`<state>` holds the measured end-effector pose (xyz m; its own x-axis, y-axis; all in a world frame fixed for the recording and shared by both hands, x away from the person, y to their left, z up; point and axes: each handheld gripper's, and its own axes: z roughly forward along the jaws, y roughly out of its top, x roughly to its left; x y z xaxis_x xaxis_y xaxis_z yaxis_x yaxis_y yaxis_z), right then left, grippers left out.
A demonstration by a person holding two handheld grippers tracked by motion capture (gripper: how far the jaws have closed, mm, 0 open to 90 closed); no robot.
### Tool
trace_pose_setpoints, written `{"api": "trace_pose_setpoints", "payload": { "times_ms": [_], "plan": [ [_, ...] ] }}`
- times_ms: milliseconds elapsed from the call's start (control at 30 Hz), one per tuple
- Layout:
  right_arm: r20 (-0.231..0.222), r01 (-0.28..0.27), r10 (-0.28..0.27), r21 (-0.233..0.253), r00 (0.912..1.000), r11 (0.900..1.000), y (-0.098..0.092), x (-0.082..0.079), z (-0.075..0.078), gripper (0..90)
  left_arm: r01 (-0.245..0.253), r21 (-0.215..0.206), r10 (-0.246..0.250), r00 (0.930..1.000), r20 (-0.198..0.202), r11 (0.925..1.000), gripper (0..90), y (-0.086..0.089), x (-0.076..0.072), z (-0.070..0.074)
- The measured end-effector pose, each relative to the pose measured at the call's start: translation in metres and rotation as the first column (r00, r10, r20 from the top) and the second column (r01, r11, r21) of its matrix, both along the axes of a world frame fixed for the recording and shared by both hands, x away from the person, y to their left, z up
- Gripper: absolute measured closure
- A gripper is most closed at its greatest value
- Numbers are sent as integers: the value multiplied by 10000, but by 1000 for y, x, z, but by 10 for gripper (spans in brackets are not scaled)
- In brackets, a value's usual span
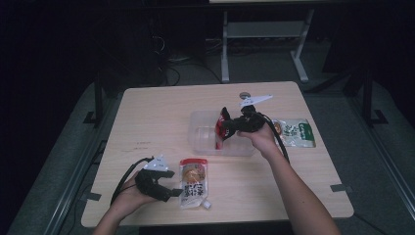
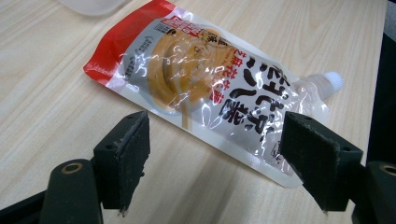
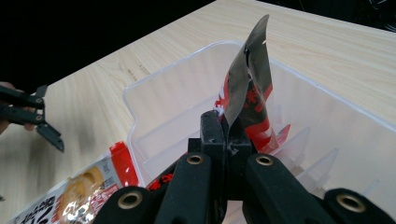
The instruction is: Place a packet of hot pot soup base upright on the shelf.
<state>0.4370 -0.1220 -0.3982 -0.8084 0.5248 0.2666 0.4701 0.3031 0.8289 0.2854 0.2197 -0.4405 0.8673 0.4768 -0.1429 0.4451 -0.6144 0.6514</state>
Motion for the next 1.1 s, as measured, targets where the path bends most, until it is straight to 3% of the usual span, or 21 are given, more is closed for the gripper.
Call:
{"api": "trace_pose_setpoints", "payload": {
  "times_ms": [267,300,400,533,700,867,1100],
  "plan": [
    [-188,272,-271,66,9995,9996,1,6,-1,851,4,-32,-4,10000,-86,10000,240,0,0,-1],
    [-261,471,-468,102,9986,9988,1,6,0,788,-3,-31,2,10000,-95,10000,240,0,0,-1],
    [-323,445,-440,169,9985,9989,0,6,0,736,-9,-37,9,9999,-105,10000,240,0,0,-1],
    [-382,580,-578,51,9976,9983,2,3,3,576,69,70,-69,9999,-77,10000,240,0,0,-1],
    [-147,889,-888,67,9959,9960,-2,-1,9,386,2,-11,-2,10000,-68,10000,240,0,0,-1],
    [-5,750,-750,359,9972,9965,-14,-10,22,282,-77,-67,76,10000,-55,9999,240,0,0,-1],
    [73,430,-433,338,9990,9985,-21,-22,30,260,-25,9,25,10000,-30,10000,240,0,0,0]
  ]
}}
